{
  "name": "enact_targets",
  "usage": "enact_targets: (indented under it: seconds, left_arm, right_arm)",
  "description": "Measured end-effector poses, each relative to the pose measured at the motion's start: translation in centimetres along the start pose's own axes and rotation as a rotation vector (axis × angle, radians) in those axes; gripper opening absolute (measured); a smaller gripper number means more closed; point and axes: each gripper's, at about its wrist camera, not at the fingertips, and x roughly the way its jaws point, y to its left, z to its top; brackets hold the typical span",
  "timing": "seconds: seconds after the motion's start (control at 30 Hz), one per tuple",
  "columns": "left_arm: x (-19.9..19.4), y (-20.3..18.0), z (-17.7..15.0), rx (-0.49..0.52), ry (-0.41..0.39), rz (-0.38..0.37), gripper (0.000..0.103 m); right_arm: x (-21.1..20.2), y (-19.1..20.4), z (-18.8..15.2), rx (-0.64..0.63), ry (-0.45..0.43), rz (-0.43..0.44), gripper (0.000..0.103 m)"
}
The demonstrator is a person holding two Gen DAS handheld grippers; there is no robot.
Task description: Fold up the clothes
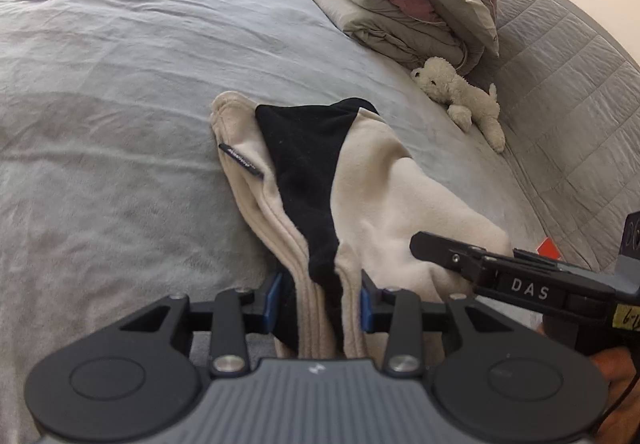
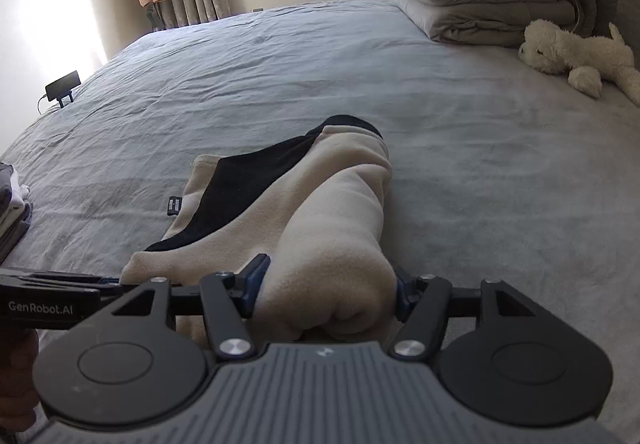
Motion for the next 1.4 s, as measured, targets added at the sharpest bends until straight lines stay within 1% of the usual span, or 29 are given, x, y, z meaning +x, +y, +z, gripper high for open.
enact_targets:
  seconds: [0.03,0.1,0.23,0.4,0.53,0.7,0.97,1.03,1.1,1.17,1.27,1.3,1.4]
  left_arm:
    - [0.0,0.1,0.0,-0.008,0.005,-0.001,0.038]
    - [0.0,0.3,0.0,-0.025,0.014,-0.002,0.039]
    - [0.1,0.9,0.0,-0.068,0.031,-0.008,0.043]
    - [0.2,1.7,0.0,-0.119,0.051,-0.013,0.054]
    - [0.3,1.8,-0.1,-0.136,0.059,-0.021,0.054]
    - [0.4,2.1,-0.1,-0.161,0.066,-0.039,0.058]
    - [0.4,2.0,-0.1,-0.148,0.072,-0.043,0.061]
    - [0.4,2.0,0.0,-0.142,0.074,-0.042,0.060]
    - [0.3,1.9,0.0,-0.136,0.076,-0.042,0.050]
    - [0.3,1.8,-0.1,-0.124,0.070,-0.040,0.047]
    - [0.1,1.5,0.0,-0.109,0.055,-0.039,0.040]
    - [-0.1,1.3,0.0,-0.101,0.044,-0.039,0.038]
    - [-0.4,0.6,0.0,-0.076,0.016,-0.036,0.036]
  right_arm:
    - [0.2,-0.3,0.1,0.034,0.013,0.009,0.070]
    - [0.3,-0.8,0.1,0.079,0.035,0.029,0.071]
    - [0.6,-1.7,0.0,0.129,0.071,0.051,0.074]
    - [0.9,-2.3,-0.2,0.178,0.095,0.056,0.076]
    - [1.1,-2.6,-0.4,0.208,0.107,0.062,0.078]
    - [1.3,-3.5,-0.3,0.249,0.143,0.081,0.079]
    - [0.9,-4.9,-0.4,0.322,0.183,0.138,0.080]
    - [0.9,-4.5,-0.5,0.305,0.175,0.133,0.081]
    - [0.9,-4.0,-0.6,0.289,0.168,0.127,0.079]
    - [0.5,-3.2,-0.7,0.237,0.134,0.102,0.070]
    - [-0.3,-2.2,-0.6,0.164,0.077,0.074,0.061]
    - [-0.5,-1.8,-0.6,0.140,0.053,0.066,0.060]
    - [-1.2,-0.5,-0.8,0.058,-0.011,0.030,0.058]
